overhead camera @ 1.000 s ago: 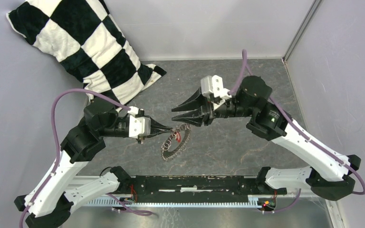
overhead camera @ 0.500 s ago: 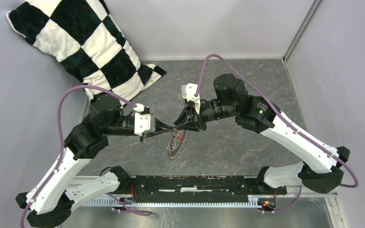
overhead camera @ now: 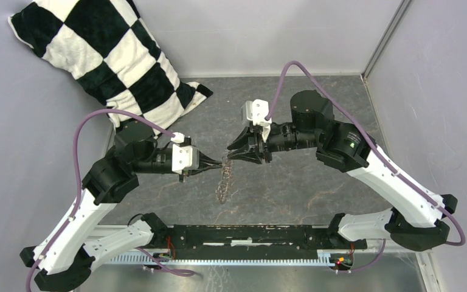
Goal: Put the keys on the keyring
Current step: Adjust the key on the keyring.
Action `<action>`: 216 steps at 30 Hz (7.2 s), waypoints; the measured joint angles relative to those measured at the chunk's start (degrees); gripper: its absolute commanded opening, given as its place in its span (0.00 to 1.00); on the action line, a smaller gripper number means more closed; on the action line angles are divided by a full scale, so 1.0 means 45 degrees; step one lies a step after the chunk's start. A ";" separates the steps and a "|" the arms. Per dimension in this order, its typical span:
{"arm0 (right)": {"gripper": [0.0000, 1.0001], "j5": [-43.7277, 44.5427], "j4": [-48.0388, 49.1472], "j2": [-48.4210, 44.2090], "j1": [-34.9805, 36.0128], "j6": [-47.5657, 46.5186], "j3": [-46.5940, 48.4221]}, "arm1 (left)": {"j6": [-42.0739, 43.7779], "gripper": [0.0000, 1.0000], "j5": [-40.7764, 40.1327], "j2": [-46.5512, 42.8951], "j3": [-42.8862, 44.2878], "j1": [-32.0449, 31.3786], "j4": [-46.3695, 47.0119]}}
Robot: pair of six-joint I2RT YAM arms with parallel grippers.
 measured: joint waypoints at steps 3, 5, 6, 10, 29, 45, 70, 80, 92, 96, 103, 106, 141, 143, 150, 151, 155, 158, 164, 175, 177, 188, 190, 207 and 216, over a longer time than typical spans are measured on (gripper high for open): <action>0.31 -0.0287 0.0039 -0.0063 0.0000 0.0010 0.0049 | -0.0005 0.02 -0.0010 0.0000 0.0000 0.0000 0.0083; 0.29 -0.0476 0.0044 -0.0049 0.0000 0.0024 0.0019 | -0.0010 0.02 -0.0029 0.0000 0.0000 0.0000 0.0146; 0.28 -0.0529 0.0063 -0.0049 0.0000 0.0034 -0.0005 | -0.0010 0.02 -0.0044 0.0000 0.0000 0.0000 0.0170; 0.28 -0.0797 0.0194 -0.0044 0.0000 0.0126 -0.0189 | -0.0019 0.02 -0.0243 0.0010 0.0000 0.0000 0.0301; 0.21 -0.1161 0.0884 0.0068 0.0000 0.0452 -0.1030 | -0.0087 0.02 -0.0350 0.0010 0.0000 0.0000 0.0476; 0.00 -0.1379 0.1535 0.0068 -0.0034 0.0690 -0.1447 | -0.0185 0.08 -0.0340 -0.0029 0.0000 0.0000 0.0413; 0.00 -0.1355 1.0248 -0.3249 -0.0418 0.4862 -0.8335 | -0.0306 0.46 0.0121 -0.0656 -0.0695 0.0000 0.0656; 0.00 -0.1535 1.1885 -0.3245 -0.0418 0.5731 -0.8723 | 0.0452 0.38 0.0097 -0.0753 -0.0695 0.0000 0.0631; 0.00 -0.1622 1.2206 -0.3138 -0.0418 0.6023 -0.8723 | 0.0442 0.37 0.0306 -0.0787 -0.0695 0.0000 0.0918; 0.00 -0.1690 1.2206 -0.3036 -0.0418 0.6042 -0.8723 | 0.0423 0.32 0.0384 -0.0767 -0.0695 0.0000 0.1161; 0.00 -0.1710 1.2216 -0.2968 -0.0423 0.6125 -0.8723 | 0.0359 0.19 0.0447 -0.0748 -0.0729 0.0000 0.1467; 0.00 -0.1710 1.2225 -0.2968 -0.0427 0.6207 -0.8723 | 0.0359 0.18 0.0442 -0.0816 -0.0821 0.0000 0.1472; 0.00 -0.1035 1.5635 -0.2948 -0.0413 0.8791 -1.0506 | 0.1948 0.02 0.0680 -0.1627 -0.1588 0.0000 0.1423; 0.00 -0.0933 1.6174 -0.2943 -0.0413 0.9175 -1.0773 | 0.2273 0.02 0.0753 -0.1671 -0.1666 0.0000 0.1438; 0.00 -0.0321 1.7748 -0.2943 -0.0413 1.0414 -1.1555 | 0.3337 0.02 0.0865 -0.1914 -0.1962 0.0000 0.1496; 0.01 -0.0228 1.8020 -0.2939 -0.0408 1.0613 -1.1667 | 0.3487 0.02 0.0903 -0.1953 -0.2011 0.0000 0.1515; 0.00 0.0034 1.9137 -0.2725 -0.0398 1.1336 -1.2080 | 0.4070 0.02 0.1015 -0.2030 -0.2123 0.0000 0.1535; 0.00 0.0219 1.9807 -0.2531 -0.0393 1.1759 -1.2254 | 0.4289 0.02 0.1030 -0.2055 -0.2157 0.0000 0.1535; 0.01 0.0491 2.0822 -0.2268 -0.0325 1.2361 -1.2473 | 0.4600 0.02 0.1243 -0.2113 -0.2297 0.0000 0.1642; 0.00 0.1030 2.1527 -0.2225 -0.0063 1.2541 -1.2628 | 0.5425 0.02 0.1826 -0.2098 -0.2317 0.0000 0.1681; 0.00 0.1103 2.1541 -0.2225 -0.0024 1.2541 -1.2628 | 0.5518 0.02 0.1933 -0.2084 -0.2317 0.0000 0.1681; 0.00 0.1525 2.1430 -0.2225 0.0131 1.2381 -1.2672 | 0.6946 0.22 0.2341 -0.1904 -0.2361 0.0000 0.1112; 0.00 0.1593 2.1221 -0.2273 0.0136 1.2206 -1.2672 | 0.7087 0.43 0.2331 -0.1899 -0.2361 0.0000 0.1001; 0.00 0.1923 1.5426 -0.3740 -0.0607 0.7762 -1.2216 | 0.3191 0.91 -0.0437 -0.2011 -0.2458 0.0000 0.2030; 0.00 0.2395 1.3916 -0.3502 -0.2195 0.5304 -1.2337 | -0.1462 1.00 -0.6470 0.0457 -0.1705 0.0010 0.2283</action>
